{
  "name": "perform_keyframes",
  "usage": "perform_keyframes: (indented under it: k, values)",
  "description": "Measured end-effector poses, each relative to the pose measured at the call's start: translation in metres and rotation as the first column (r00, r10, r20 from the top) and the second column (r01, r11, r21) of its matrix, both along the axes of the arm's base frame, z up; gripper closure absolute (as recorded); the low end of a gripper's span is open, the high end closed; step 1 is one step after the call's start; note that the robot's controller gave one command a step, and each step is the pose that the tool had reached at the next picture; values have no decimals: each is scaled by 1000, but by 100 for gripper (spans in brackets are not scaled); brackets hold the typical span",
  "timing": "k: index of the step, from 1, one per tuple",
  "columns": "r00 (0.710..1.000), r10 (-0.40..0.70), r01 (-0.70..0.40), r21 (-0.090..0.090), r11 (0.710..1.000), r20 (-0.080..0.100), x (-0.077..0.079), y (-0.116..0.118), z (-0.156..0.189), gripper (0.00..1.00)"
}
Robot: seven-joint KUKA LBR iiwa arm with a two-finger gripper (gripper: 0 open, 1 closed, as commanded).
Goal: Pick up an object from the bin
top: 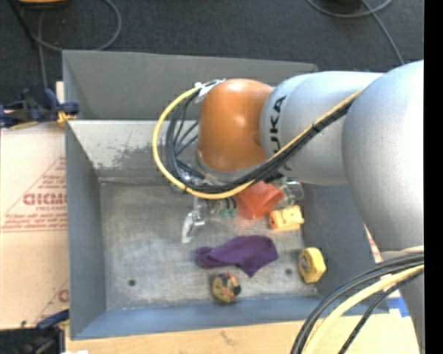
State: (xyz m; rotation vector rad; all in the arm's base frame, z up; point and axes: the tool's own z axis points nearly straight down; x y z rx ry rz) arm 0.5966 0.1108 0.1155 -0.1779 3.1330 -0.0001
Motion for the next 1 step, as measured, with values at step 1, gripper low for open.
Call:
perform_keyframes:
  k: [1]
  values:
    - [1000,-16,16,1,1000,-2,-32,-48,21,0]
